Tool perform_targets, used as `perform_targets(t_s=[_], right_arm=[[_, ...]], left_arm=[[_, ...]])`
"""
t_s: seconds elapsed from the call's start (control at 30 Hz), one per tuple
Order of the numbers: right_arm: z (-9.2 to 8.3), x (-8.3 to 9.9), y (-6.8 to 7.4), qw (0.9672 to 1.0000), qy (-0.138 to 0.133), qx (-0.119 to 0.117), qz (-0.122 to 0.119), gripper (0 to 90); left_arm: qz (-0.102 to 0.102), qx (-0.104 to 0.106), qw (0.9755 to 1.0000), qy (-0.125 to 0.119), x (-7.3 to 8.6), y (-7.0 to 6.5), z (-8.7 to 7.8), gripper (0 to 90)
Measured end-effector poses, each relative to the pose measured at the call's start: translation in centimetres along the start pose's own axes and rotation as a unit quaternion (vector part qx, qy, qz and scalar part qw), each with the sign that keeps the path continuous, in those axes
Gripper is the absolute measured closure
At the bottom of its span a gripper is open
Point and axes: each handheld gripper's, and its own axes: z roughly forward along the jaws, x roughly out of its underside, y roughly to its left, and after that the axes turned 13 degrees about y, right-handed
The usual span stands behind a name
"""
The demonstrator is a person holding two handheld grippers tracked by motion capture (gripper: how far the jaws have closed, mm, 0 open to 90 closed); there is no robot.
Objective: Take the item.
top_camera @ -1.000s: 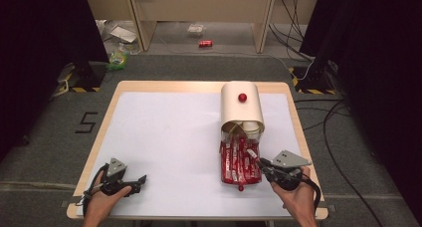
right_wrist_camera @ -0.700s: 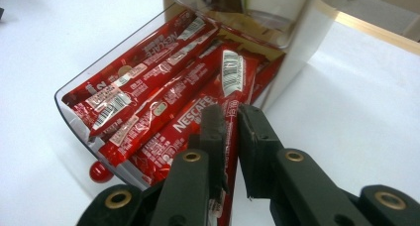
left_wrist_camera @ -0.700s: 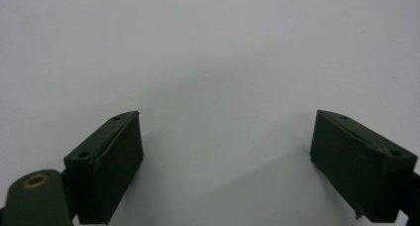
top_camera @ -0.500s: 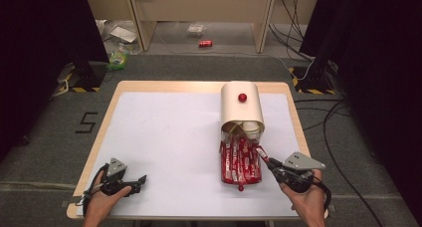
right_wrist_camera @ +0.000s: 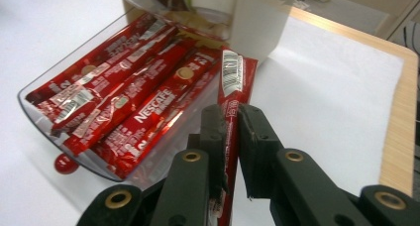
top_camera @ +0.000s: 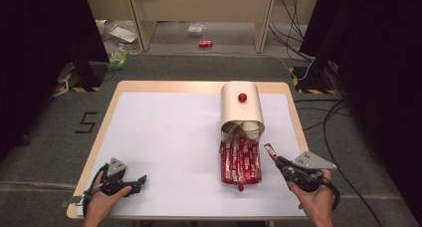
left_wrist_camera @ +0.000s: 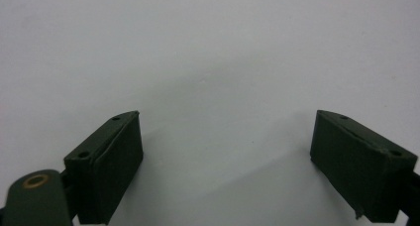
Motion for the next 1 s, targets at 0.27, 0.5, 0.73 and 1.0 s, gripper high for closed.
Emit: perform_targets(t_s=[0.27, 0.5, 0.73, 1.0], right_arm=[[0.3, 0.7, -1.3, 0.9998, 0.006, 0.012, 0.014, 81.8], [0.7, 1.1, -2.1, 0.9995, 0.008, 0.020, 0.023, 81.8], [1.1, 1.6, -3.1, 0.9989, 0.014, 0.028, 0.036, 81.8], [1.9, 2.3, -4.1, 0.9978, 0.024, 0.038, 0.048, 81.7]], left_arm=[[0.000, 0.000, 1.0000, 0.000, 0.0, 0.0, 0.0, 12.2], [0.000, 0.000, 1.0000, 0.000, 0.0, 0.0, 0.0, 12.2], [0.000, 0.000, 1.0000, 0.000, 0.0, 0.0, 0.0, 12.2], [0.000, 0.000, 1.0000, 0.000, 0.0, 0.0, 0.0, 12.2]])
